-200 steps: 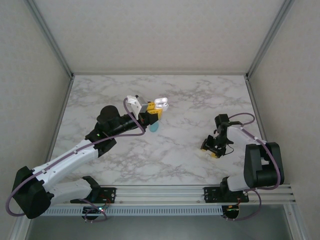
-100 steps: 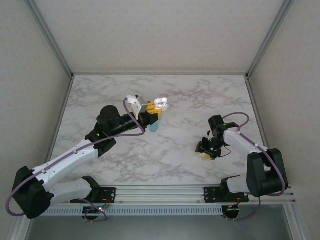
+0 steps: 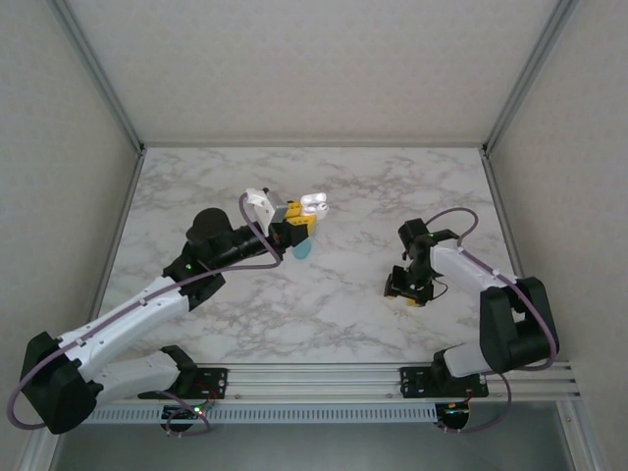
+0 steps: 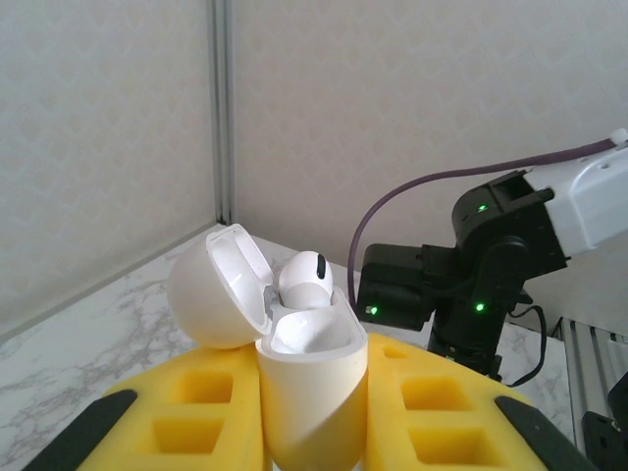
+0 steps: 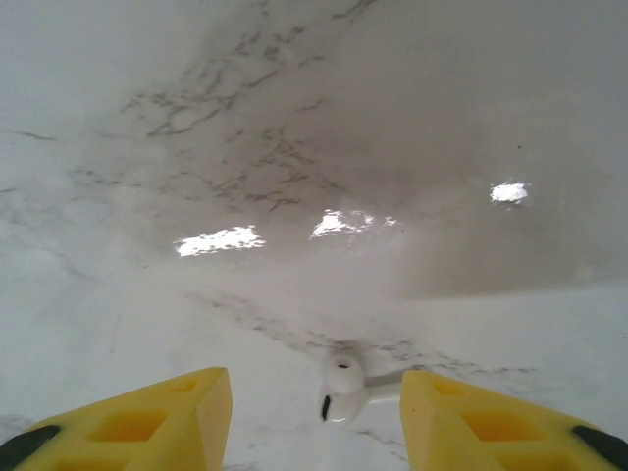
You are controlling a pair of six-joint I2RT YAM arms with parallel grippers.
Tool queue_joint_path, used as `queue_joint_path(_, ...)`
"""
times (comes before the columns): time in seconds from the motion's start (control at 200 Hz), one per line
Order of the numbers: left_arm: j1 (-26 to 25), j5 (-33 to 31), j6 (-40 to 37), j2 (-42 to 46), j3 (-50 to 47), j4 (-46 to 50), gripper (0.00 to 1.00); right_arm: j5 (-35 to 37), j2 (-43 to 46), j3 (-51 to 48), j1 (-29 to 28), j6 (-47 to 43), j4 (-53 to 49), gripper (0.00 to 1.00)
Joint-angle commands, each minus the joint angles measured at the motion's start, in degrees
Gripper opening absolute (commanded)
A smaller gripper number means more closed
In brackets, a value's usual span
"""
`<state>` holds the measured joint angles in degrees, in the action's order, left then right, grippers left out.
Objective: Insert the wireless bluetooth earbuds into the charging case
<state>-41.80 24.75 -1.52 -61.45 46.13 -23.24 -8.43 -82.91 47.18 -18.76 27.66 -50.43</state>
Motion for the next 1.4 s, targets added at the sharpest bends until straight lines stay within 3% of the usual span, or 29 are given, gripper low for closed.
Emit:
queue_joint_path(0.0, -0.3, -0.8, -0.3, 1.9, -0.7, -0.1, 0.00, 1.8, -2.4, 1.2, -1.5, -1.7, -2.4, 0.50)
queue_joint_path(0.165, -0.3, -0.9, -0.4, 2.0, -0.6, 0.2, 0.00, 2.1, -5.4, 0.5, -1.9, 0.4, -3.0, 0.50)
queue_joint_path(0.746, -0.3, -0.8, -0.5, 1.9, -1.0, 0.1, 0.00, -4.6, -0.1, -3.3, -5.6, 6.1, -2.3, 0.50)
queue_joint_path(0.921, -0.3, -0.9, -0.5, 2.4, -1.3, 0.4, 0.00, 5.0, 2.7, -1.7, -6.2, 5.7, -1.4, 0.52)
queue_joint_path(1.081, -0.3, -0.8, -0.4, 2.4, -0.8, 0.7, 0.00, 7.4, 0.6, -1.1, -4.7, 3.5, 1.0, 0.56)
queue_joint_path(1.392, -0.3, -0.7, -0.3, 1.9, -0.7, 0.7, 0.00, 0.7, -4.5, -3.4, -4.4, 3.1, 4.3, 0.57)
